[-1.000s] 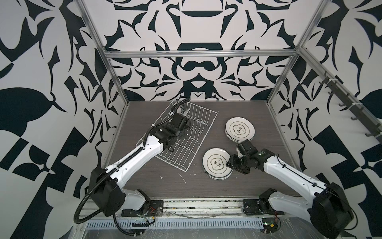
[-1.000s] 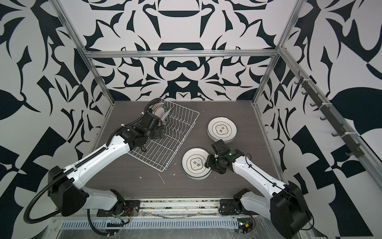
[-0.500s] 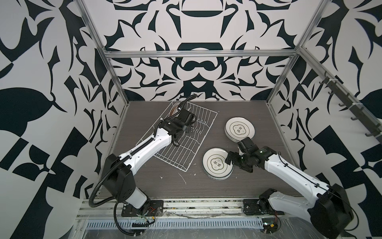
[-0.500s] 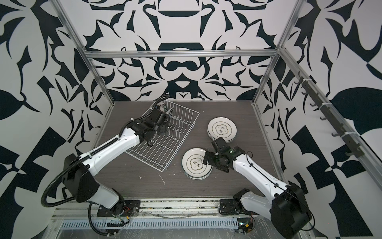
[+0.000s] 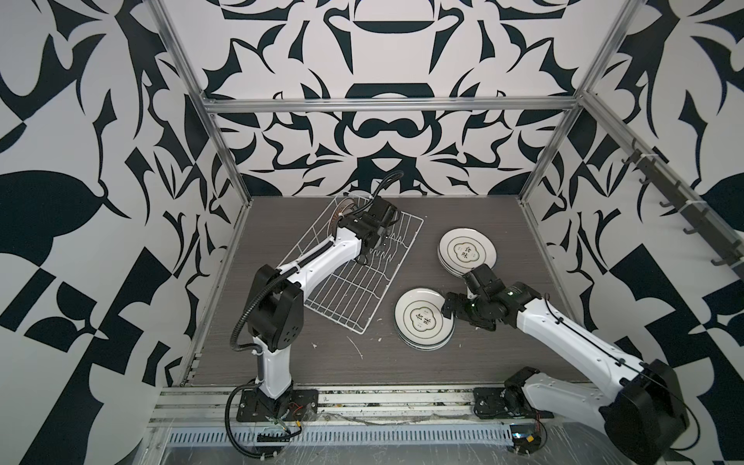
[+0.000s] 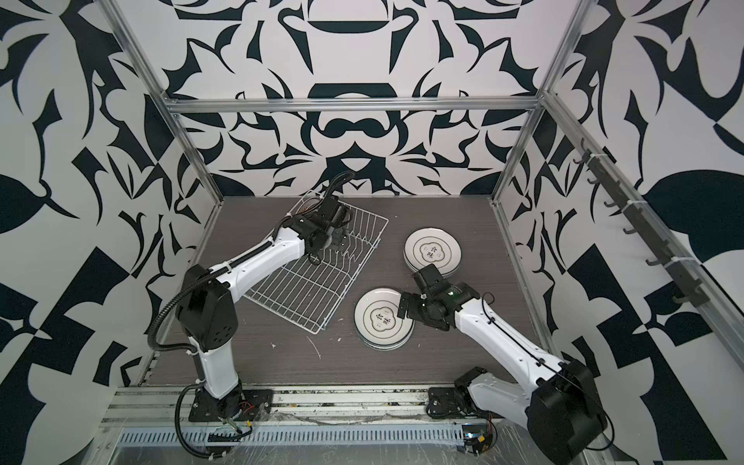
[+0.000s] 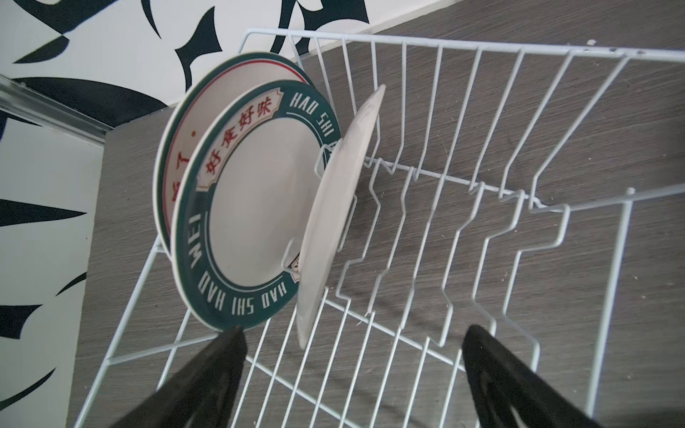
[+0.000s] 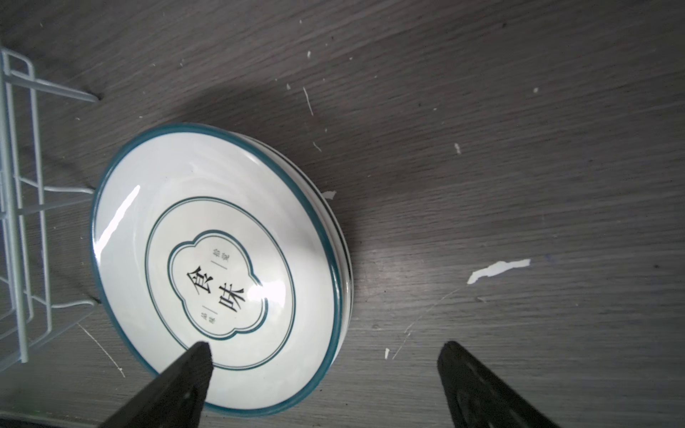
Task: Unload the plates from the dish rack
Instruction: Place a plate on the plates, then pick up a plate from the dish rack.
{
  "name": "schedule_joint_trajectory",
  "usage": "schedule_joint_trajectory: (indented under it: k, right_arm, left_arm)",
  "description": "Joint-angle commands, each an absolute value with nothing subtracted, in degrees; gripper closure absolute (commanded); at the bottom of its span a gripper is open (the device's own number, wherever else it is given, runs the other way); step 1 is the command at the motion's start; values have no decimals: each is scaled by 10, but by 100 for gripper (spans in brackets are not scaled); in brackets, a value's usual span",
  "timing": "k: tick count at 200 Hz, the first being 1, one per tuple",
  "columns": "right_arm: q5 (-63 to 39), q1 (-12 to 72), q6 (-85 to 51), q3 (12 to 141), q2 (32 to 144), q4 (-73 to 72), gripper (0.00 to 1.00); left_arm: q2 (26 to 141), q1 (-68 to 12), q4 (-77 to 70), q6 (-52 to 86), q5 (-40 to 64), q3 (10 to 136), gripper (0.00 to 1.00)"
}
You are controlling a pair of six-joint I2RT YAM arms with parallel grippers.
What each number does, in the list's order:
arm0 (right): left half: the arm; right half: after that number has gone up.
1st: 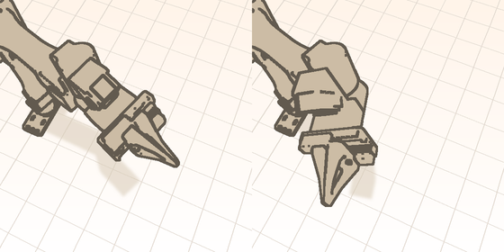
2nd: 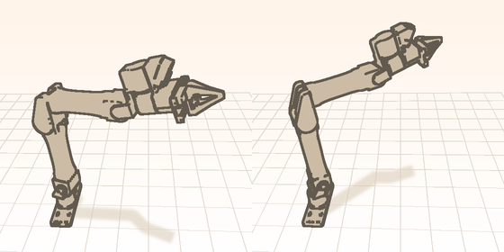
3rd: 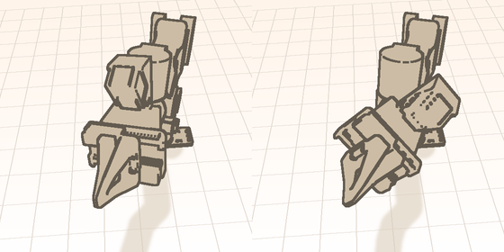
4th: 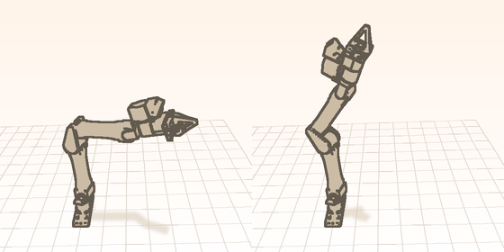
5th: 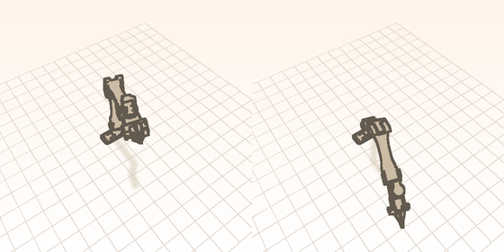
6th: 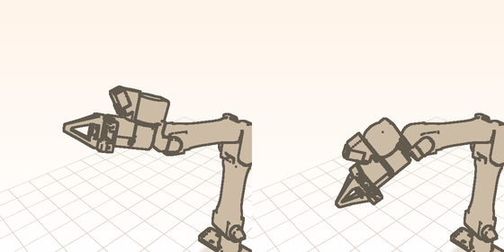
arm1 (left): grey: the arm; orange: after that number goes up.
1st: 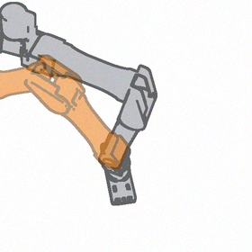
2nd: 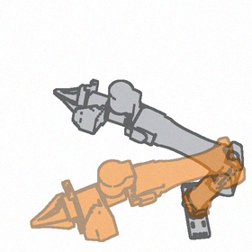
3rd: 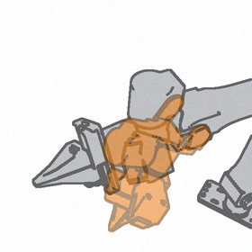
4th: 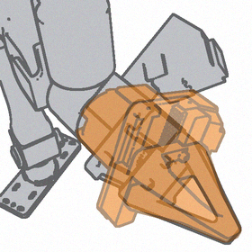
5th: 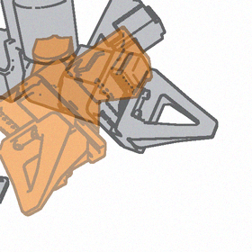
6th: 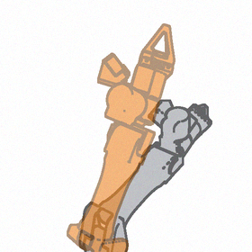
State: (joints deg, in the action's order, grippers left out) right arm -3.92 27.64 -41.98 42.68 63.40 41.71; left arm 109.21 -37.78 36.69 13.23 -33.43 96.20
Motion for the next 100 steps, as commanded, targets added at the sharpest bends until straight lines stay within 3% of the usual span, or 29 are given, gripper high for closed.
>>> schedule_joint_trajectory:
  k: [1, 34, 40, 66, 100]
  right_arm:
    - [-24, 267, -399, 442, 614, 428, 1]
    - [-29, 256, -389, 437, 603, 426, 1]
    - [-29, 254, -388, 436, 600, 426, 1]
    - [-32, 252, -388, 434, 591, 422, 1]
    - [-33, 250, -388, 435, 587, 421, 1]
  left_arm:
    - [1118, -356, 379, 113, -333, 1000, 8]
    - [1149, -343, 378, 92, -319, 1028, 14]
    - [1154, -343, 376, 86, -319, 1030, 20]
    - [1171, -342, 376, 70, -325, 1039, 23]
    - [1180, -340, 368, 63, -322, 1034, 36]
